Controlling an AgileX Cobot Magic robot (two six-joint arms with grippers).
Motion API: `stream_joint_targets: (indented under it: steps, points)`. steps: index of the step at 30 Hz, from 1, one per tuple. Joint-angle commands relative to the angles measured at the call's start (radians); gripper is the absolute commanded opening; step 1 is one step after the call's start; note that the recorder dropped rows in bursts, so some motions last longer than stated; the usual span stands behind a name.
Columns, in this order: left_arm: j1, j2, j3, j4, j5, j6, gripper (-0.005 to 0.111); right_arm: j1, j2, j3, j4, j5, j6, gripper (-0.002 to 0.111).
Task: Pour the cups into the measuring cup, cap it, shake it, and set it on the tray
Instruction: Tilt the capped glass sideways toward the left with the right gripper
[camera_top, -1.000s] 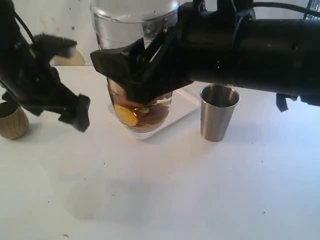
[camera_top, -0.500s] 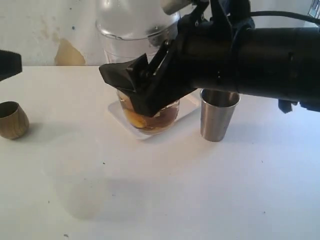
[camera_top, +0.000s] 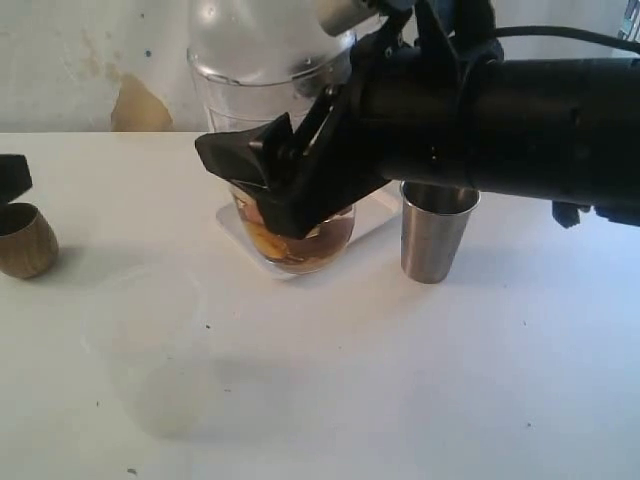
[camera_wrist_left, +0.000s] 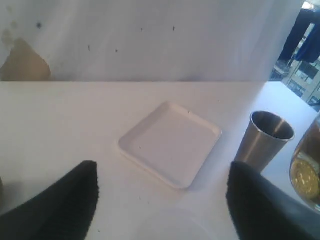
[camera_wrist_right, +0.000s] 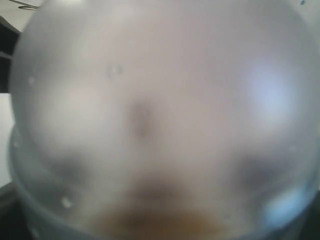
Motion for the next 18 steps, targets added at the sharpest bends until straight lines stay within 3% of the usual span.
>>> stream_joint_targets:
  steps: [1,7,12,18]
  points:
    - [-0.004,-0.004,-0.002,-0.029,-0.054,0.006,0.052,-0.01,-0.008,-0.009,0.009,0.017,0.004,0.0]
    - [-0.004,-0.019,-0.002,-0.029,-0.01,-0.032,0.0,-0.01,-0.008,-0.009,0.009,0.024,0.004,0.0]
    - [-0.004,-0.139,0.029,0.004,-0.027,0.025,0.0,-0.01,-0.008,-0.009,-0.039,0.032,0.009,0.0]
    - [-0.004,-0.412,0.168,0.008,-0.243,0.022,0.0,-0.01,-0.008,-0.009,-0.039,0.034,0.031,0.0]
